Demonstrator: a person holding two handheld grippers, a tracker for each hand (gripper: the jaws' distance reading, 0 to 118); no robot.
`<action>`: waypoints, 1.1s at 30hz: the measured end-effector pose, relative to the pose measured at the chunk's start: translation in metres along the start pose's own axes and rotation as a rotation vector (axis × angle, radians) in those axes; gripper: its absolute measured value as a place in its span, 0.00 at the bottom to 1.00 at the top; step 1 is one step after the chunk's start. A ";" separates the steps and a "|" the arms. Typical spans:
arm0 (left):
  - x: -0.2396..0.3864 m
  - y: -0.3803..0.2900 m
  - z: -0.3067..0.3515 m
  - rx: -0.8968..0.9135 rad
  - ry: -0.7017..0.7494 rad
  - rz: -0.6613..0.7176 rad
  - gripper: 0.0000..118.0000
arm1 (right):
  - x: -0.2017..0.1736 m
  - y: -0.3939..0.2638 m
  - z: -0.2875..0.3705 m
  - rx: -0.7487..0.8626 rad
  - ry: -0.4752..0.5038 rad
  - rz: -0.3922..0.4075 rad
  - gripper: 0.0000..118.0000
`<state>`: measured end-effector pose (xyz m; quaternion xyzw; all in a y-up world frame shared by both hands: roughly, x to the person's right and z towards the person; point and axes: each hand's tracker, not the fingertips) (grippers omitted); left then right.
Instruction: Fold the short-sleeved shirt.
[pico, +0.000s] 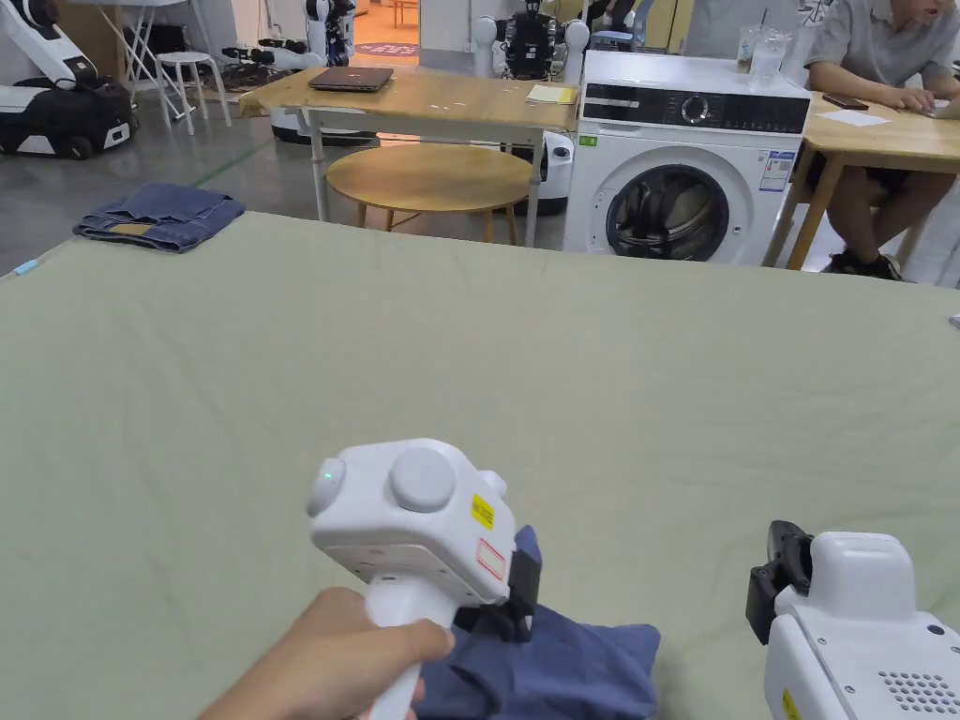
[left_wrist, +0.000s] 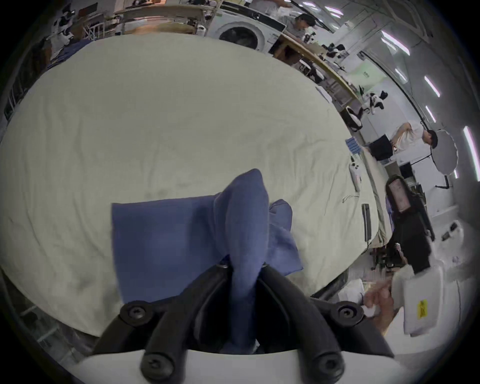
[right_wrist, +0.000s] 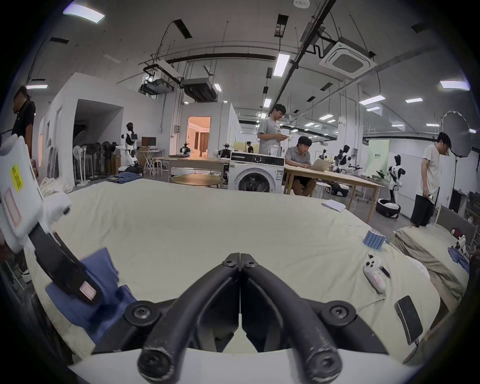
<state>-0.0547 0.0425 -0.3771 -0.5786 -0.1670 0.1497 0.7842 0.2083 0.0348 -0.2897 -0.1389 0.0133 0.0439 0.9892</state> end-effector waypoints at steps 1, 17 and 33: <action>0.003 0.000 -0.008 -0.009 0.001 -0.003 0.02 | 0.001 -0.001 0.000 -0.003 -0.004 0.000 0.00; 0.016 -0.013 -0.015 -0.039 -0.164 0.009 0.32 | 0.011 -0.005 0.001 -0.025 -0.025 -0.007 0.00; -0.024 -0.025 -0.111 -0.073 -0.362 0.112 0.01 | 0.010 -0.010 -0.002 -0.039 -0.022 -0.036 0.00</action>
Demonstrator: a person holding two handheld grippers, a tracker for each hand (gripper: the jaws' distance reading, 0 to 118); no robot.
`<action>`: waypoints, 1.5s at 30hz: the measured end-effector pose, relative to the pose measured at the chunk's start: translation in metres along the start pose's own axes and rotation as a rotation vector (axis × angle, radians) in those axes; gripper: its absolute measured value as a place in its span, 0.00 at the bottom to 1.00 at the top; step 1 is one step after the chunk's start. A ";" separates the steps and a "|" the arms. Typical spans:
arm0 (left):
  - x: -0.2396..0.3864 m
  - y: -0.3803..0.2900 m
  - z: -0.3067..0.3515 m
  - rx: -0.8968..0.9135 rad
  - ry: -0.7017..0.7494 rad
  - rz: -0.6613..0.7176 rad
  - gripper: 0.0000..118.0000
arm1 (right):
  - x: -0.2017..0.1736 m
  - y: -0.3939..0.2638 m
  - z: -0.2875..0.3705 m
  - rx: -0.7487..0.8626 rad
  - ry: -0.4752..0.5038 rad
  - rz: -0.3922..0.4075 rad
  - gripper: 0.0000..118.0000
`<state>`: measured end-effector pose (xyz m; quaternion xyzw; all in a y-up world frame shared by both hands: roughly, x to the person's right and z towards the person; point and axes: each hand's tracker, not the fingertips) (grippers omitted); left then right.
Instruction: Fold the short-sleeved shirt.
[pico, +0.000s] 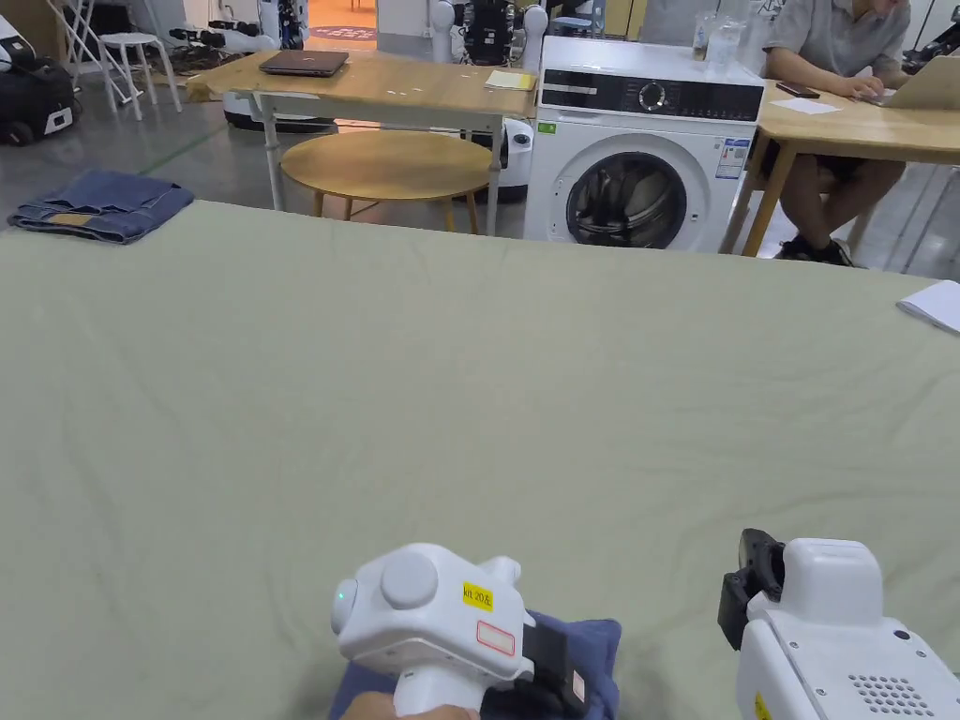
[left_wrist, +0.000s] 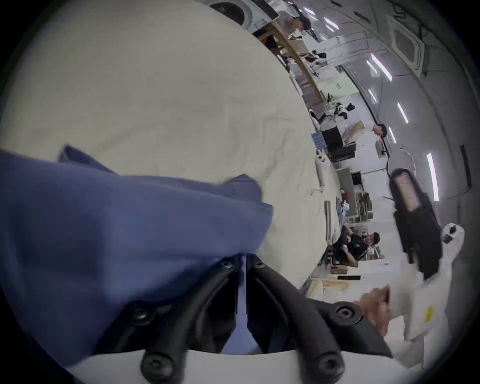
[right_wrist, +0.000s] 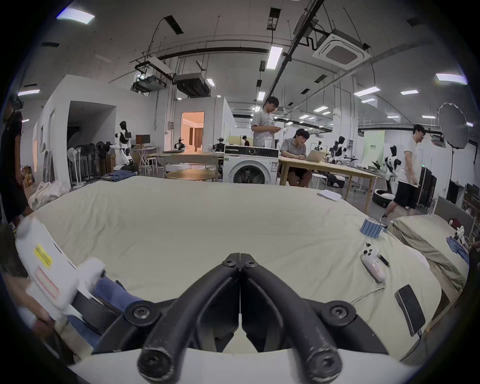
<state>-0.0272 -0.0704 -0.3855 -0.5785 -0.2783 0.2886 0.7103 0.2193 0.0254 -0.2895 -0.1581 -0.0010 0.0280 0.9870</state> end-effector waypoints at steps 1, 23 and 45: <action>-0.004 -0.001 -0.005 0.007 0.002 0.013 0.00 | 0.000 0.000 0.000 0.000 0.000 0.000 0.00; 0.027 -0.043 0.153 0.959 0.526 -0.476 0.00 | -0.029 0.022 -0.020 0.098 0.018 -0.048 0.00; -0.003 -0.066 0.190 1.214 0.680 -0.477 0.00 | -0.046 -0.012 0.011 -0.112 0.179 -0.042 0.00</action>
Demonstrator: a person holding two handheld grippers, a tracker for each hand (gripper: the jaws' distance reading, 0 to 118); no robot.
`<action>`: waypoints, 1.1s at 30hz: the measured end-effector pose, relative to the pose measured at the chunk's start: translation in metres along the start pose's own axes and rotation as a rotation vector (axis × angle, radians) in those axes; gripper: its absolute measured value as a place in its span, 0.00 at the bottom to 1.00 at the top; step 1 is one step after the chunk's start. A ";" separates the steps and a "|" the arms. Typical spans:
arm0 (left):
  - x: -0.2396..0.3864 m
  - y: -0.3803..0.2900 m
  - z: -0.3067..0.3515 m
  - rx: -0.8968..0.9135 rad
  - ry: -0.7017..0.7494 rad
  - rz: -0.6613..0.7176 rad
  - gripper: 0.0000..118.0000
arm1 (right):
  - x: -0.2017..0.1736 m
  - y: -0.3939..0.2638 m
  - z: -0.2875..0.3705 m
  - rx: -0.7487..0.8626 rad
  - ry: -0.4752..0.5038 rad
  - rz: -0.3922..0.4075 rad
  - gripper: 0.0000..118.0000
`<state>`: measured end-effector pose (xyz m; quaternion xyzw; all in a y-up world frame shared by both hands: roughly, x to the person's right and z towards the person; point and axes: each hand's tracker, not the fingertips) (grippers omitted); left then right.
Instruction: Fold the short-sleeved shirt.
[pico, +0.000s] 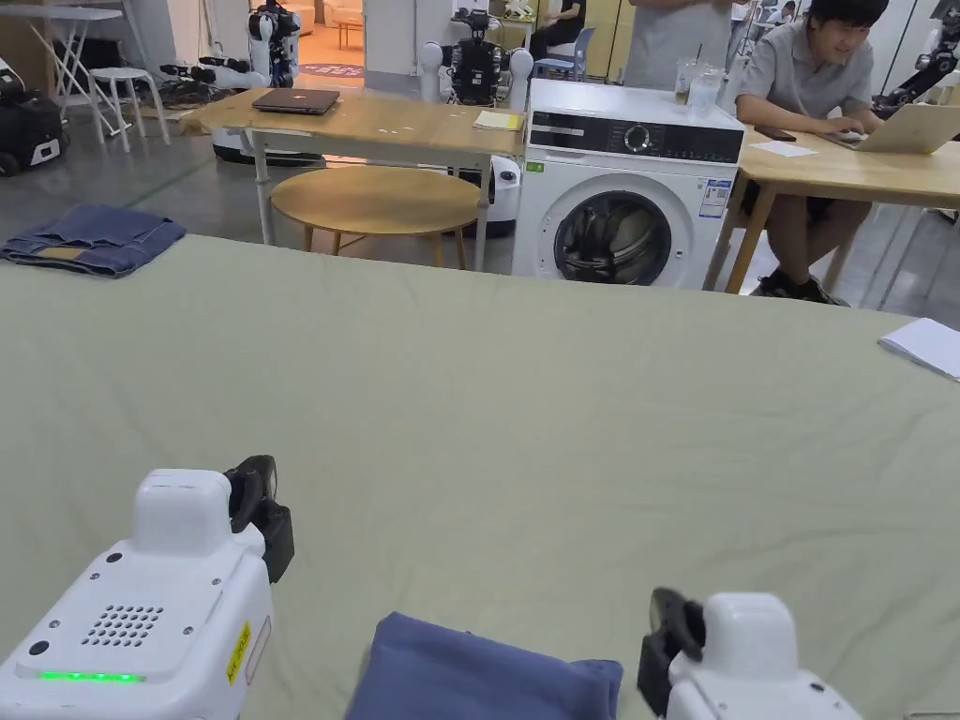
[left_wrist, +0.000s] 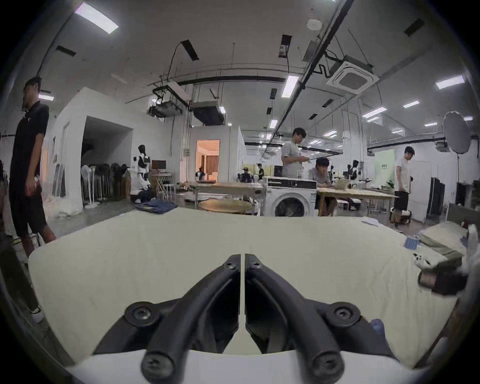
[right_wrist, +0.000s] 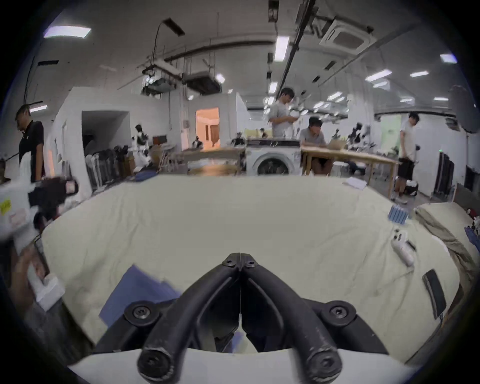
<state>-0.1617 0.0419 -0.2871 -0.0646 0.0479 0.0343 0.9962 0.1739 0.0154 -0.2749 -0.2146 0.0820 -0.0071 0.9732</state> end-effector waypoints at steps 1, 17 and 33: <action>-0.001 -0.002 -0.001 -0.019 -0.005 0.001 0.00 | -0.004 -0.010 -0.001 -0.035 0.014 0.018 0.00; -0.040 -0.049 0.002 -0.389 -0.184 0.129 0.00 | -0.030 -0.055 -0.085 -0.292 -0.009 0.046 0.00; -0.092 -0.082 -0.082 -0.996 -0.733 0.604 0.49 | -0.025 -0.053 -0.081 -0.314 0.007 0.065 0.00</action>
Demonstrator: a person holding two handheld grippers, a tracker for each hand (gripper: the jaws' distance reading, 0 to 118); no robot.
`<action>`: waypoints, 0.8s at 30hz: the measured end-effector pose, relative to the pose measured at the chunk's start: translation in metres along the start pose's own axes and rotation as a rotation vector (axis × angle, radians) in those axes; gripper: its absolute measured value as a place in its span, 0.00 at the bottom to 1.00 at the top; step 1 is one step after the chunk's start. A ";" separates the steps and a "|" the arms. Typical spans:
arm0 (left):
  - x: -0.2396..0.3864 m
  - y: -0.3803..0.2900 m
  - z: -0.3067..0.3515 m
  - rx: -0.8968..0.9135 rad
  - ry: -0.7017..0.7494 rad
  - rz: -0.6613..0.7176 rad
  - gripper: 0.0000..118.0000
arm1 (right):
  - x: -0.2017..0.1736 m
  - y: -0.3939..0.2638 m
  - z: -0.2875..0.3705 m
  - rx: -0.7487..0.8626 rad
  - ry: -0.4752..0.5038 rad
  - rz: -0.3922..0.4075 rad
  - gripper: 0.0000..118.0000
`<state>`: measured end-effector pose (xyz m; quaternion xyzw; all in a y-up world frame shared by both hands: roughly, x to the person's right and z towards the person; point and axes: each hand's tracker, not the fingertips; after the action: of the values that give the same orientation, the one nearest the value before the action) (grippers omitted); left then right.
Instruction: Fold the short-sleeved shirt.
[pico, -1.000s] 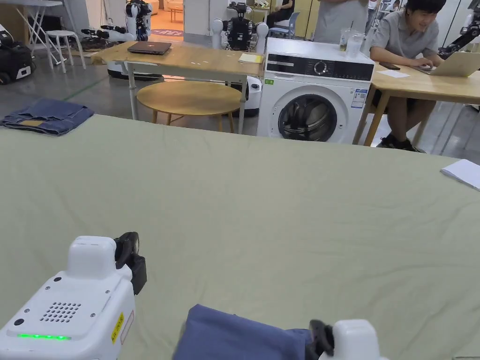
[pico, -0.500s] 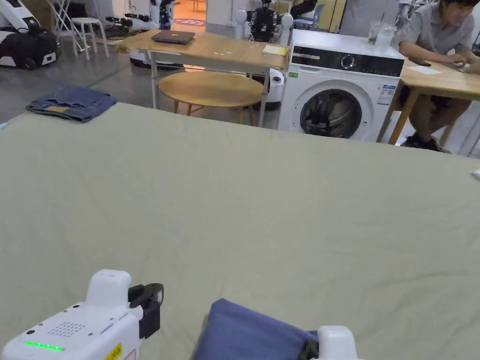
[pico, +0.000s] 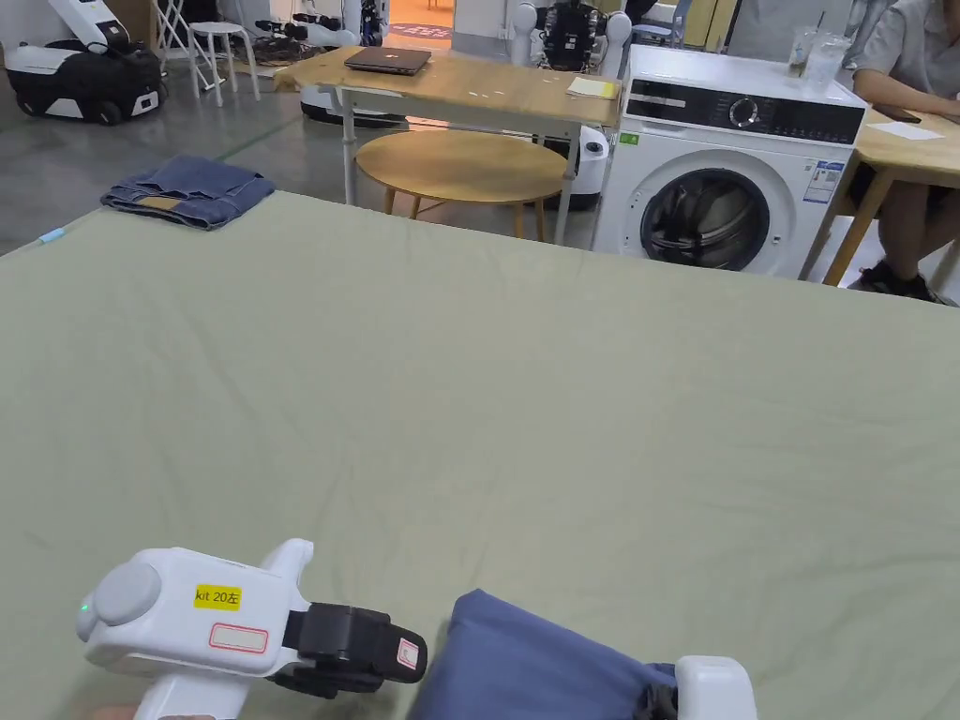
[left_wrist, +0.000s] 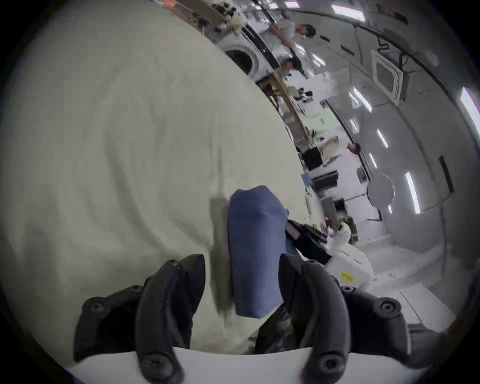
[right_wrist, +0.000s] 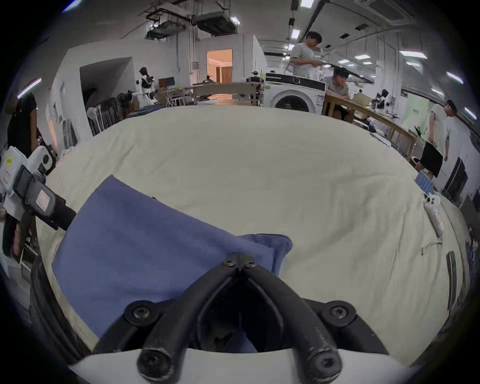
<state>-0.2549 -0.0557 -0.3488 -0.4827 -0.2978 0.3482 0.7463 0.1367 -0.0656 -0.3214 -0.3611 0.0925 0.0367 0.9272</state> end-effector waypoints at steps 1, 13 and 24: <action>-0.002 0.001 -0.004 -0.013 -0.023 -0.001 0.50 | 0.000 0.000 0.000 0.001 0.001 -0.002 0.00; -0.017 0.019 -0.058 -0.116 -0.100 0.033 0.53 | 0.000 0.000 0.000 -0.003 -0.002 0.000 0.00; -0.017 0.009 -0.083 -0.089 -0.129 0.084 0.23 | 0.001 -0.002 0.001 0.001 -0.002 -0.009 0.00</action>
<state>-0.2021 -0.1096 -0.3885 -0.5040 -0.3400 0.3959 0.6882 0.1380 -0.0658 -0.3195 -0.3610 0.0899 0.0327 0.9276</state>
